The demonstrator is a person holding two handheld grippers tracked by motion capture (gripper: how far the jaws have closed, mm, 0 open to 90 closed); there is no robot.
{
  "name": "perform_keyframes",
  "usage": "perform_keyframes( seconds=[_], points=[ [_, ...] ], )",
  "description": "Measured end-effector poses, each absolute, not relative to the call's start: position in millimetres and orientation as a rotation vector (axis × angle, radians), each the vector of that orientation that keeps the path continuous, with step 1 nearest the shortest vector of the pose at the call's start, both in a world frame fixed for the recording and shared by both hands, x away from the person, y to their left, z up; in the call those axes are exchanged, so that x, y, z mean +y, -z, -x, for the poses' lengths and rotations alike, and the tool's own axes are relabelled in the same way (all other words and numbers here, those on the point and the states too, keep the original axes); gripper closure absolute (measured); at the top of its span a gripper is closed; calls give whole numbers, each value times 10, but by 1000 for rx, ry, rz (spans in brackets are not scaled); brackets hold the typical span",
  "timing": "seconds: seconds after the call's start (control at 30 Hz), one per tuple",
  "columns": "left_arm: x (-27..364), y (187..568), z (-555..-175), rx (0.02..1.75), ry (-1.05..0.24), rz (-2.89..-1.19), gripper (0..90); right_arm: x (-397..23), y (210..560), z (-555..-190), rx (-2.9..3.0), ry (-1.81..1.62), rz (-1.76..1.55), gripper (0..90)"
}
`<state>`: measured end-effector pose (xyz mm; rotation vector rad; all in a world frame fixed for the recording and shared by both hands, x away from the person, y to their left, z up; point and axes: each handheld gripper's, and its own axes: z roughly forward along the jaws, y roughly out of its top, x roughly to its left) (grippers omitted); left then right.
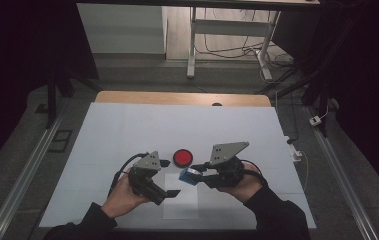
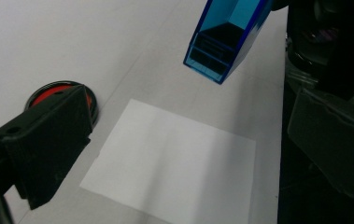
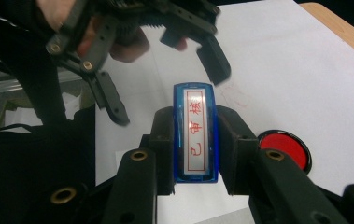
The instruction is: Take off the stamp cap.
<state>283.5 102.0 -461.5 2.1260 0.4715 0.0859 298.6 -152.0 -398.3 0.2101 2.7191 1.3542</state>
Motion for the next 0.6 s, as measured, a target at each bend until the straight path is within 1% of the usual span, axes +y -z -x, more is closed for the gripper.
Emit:
perform_keyframes(
  seconds=[0.23,0.3,0.33,0.37,0.4,0.43,0.47,0.5,0.53,0.57,0.6],
  points=[
    [928,4688,-2870,397,-37,-2152,11,-1481,3997,-2986,2743,-1365,-164,696],
    [909,4700,-2859,379,-32,-2152,37,-1472,4008,-2979,2751,-1364,-151,696],
    [903,4704,-2855,365,-31,-2156,81,-1463,4016,-2974,2755,-1359,-126,696],
    [899,4706,-2846,355,-37,-2155,105,-1457,4021,-2970,2758,-1365,-117,696],
    [894,4707,-2841,349,-39,-2154,105,-1457,4021,-2970,2758,-1365,-117,696],
    [894,4705,-2840,339,-32,-2153,124,-1452,4025,-2965,2761,-1371,-110,695],
    [897,4702,-2835,324,-32,-2151,187,-1443,4029,-2959,2769,-1370,-93,696],
    [899,4698,-2828,315,-35,-2147,219,-1439,4031,-2956,2773,-1372,-85,695],
    [907,4693,-2829,296,-24,-2146,274,-1437,4034,-2954,2776,-1377,-79,695],
    [911,4691,-2825,283,-8,-2143,274,-1437,4034,-2954,2776,-1377,-79,695],
    [914,4689,-2822,274,-3,-2143,312,-1435,4036,-2952,2778,-1380,-73,696]
  ],
)
